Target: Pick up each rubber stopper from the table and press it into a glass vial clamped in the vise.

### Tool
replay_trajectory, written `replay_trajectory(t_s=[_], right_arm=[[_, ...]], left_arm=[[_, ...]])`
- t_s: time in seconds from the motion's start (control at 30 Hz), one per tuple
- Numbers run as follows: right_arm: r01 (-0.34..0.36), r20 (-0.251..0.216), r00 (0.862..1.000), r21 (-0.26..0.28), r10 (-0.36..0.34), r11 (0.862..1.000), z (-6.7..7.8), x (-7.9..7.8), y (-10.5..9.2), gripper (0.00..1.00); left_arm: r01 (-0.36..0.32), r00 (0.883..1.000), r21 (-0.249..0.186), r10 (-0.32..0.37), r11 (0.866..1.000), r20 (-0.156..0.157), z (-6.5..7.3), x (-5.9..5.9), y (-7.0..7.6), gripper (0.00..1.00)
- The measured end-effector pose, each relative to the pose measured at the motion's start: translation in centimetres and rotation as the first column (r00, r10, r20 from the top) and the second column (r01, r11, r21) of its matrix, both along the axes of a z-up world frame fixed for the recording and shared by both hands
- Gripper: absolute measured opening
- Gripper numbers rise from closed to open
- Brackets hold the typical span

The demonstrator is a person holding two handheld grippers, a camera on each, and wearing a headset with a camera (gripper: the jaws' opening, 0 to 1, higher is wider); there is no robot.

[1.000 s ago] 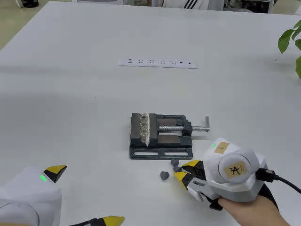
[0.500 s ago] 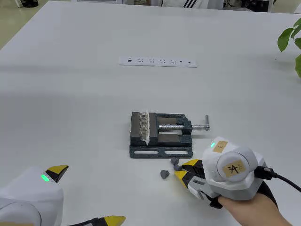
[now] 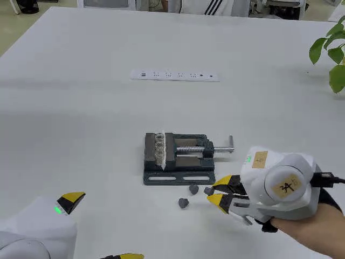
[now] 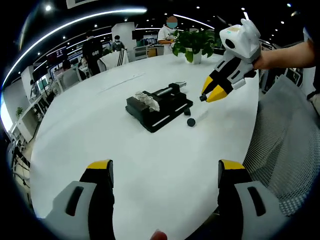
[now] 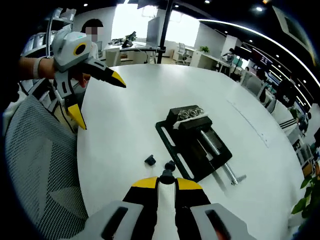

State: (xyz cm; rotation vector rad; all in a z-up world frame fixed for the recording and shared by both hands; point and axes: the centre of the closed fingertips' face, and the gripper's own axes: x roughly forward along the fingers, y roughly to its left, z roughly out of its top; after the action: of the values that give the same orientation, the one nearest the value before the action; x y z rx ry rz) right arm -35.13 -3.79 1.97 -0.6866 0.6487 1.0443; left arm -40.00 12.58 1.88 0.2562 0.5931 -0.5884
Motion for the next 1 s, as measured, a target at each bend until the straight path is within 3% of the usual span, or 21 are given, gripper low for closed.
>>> replay_trajectory(t_s=[0.1, 0.2, 0.3, 0.47, 0.5, 0.57, 0.6, 0.8, 1.0], right_arm=[[-0.104, 0.005, 0.994, -0.055, 0.105, 0.993, 1.1, -0.9, 0.0, 0.08], [-0.221, 0.001, 0.975, -0.128, 0.223, 0.967, 1.7, -1.7, -0.1, 0.07], [-0.335, -0.006, 0.940, -0.203, 0.341, 0.920, 2.4, -2.4, 0.0, 0.07], [-0.454, -0.033, 0.886, -0.267, 0.463, 0.850, 3.3, -2.9, 0.3, 0.07], [-0.448, -0.036, 0.889, -0.270, 0.456, 0.852, 3.4, -2.7, 0.3, 0.07], [-0.497, -0.059, 0.864, -0.270, 0.501, 0.825, 3.6, -3.0, 0.6, 0.07], [-0.497, -0.060, 0.864, -0.271, 0.500, 0.824, 3.8, -2.9, 0.6, 0.07], [-0.551, -0.127, 0.833, -0.269, 0.538, 0.790, 4.2, -3.1, 1.1, 0.07], [-0.570, -0.193, 0.822, -0.254, 0.536, 0.782, 4.3, -3.6, 1.3, 0.07]], left_arm=[[0.030, 0.999, 0.001, -0.030, 1.000, 0.017, 0.4, 0.6, -0.7, 0.83], [0.079, 0.997, 0.009, -0.079, 0.997, 0.023, 0.6, 1.0, -1.8, 0.80], [0.132, 0.991, 0.016, -0.133, 0.991, 0.036, 1.1, 1.5, -3.2, 0.75], [0.212, 0.976, 0.025, -0.213, 0.977, 0.051, 1.7, 1.7, -6.0, 0.69], [0.225, 0.973, 0.024, -0.226, 0.974, 0.053, 1.8, 1.8, -6.4, 0.68], [0.252, 0.966, 0.020, -0.253, 0.967, 0.054, 1.9, 1.9, -7.1, 0.66], [0.263, 0.963, 0.019, -0.264, 0.964, 0.055, 1.9, 1.9, -7.4, 0.63], [0.346, 0.936, 0.008, -0.346, 0.938, 0.065, 2.7, 2.0, -10.0, 0.49], [0.412, 0.909, -0.005, -0.411, 0.911, 0.068, 3.4, 2.0, -12.2, 0.32]])
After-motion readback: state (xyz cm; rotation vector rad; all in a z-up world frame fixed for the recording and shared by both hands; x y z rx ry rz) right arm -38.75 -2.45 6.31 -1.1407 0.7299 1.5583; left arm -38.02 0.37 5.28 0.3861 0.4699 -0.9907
